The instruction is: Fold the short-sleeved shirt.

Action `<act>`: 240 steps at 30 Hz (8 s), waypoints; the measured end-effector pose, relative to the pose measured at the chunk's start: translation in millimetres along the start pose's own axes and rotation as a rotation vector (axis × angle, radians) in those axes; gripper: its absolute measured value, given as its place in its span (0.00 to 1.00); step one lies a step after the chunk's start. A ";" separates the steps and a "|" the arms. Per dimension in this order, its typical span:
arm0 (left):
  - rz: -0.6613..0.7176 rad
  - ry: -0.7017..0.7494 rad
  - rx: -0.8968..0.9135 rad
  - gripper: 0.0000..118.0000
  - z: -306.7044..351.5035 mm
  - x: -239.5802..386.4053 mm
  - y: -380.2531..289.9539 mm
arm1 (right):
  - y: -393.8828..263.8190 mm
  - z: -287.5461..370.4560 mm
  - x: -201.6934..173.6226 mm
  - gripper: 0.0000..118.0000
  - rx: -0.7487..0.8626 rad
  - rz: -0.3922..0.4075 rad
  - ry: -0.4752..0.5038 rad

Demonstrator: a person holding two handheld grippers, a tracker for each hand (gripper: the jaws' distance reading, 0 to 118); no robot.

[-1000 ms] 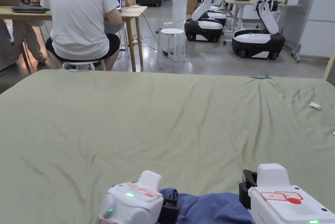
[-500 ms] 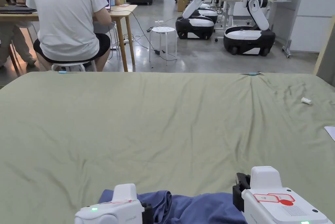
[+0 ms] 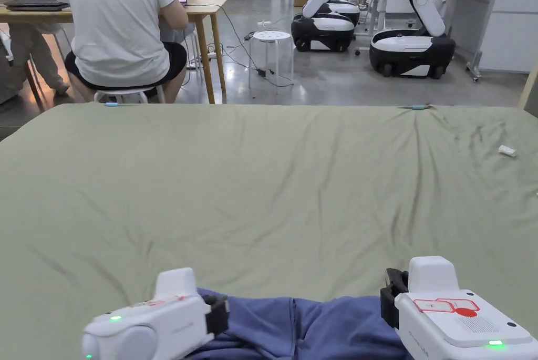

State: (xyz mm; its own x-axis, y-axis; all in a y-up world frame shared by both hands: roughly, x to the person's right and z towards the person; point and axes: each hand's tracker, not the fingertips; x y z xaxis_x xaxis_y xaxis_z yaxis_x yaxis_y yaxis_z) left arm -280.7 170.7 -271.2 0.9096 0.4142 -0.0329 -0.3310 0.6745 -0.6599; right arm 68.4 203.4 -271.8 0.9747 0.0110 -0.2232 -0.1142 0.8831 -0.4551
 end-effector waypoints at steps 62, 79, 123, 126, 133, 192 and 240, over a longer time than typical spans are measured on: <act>-0.398 -0.077 0.049 0.84 -7.5 172.3 -39.6 | -32.3 39.2 76.7 0.00 -0.050 -0.023 -0.046; -0.214 -0.258 -0.205 0.00 -83.0 164.3 -98.2 | -29.2 30.9 62.2 0.00 -0.116 -0.009 0.018; -0.214 0.070 0.039 0.16 -50.2 45.9 -7.0 | -7.8 -30.5 -2.8 0.00 -0.146 0.045 0.071; -0.204 0.083 0.021 0.16 -49.8 23.4 0.1 | 1.8 -37.0 -21.2 0.00 -0.161 0.089 0.062; -0.141 0.151 0.052 0.16 -12.6 -54.0 23.8 | 37.9 -55.7 -106.3 0.00 -0.125 0.183 0.133; -0.330 0.277 0.341 0.00 73.9 -33.8 94.0 | 91.8 -14.5 -117.7 0.00 0.085 0.109 0.105; -0.480 0.237 0.711 0.36 97.4 135.1 89.3 | 129.1 40.9 9.9 0.10 0.425 0.062 -0.091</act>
State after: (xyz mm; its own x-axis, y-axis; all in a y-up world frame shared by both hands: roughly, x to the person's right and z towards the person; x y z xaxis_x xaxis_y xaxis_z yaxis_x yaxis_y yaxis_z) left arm -211.8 346.4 -261.5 0.9924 -0.0948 -0.0787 0.0932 0.9954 -0.0233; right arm 71.2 336.7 -297.4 0.9837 0.0942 -0.1533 -0.1021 0.9938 -0.0440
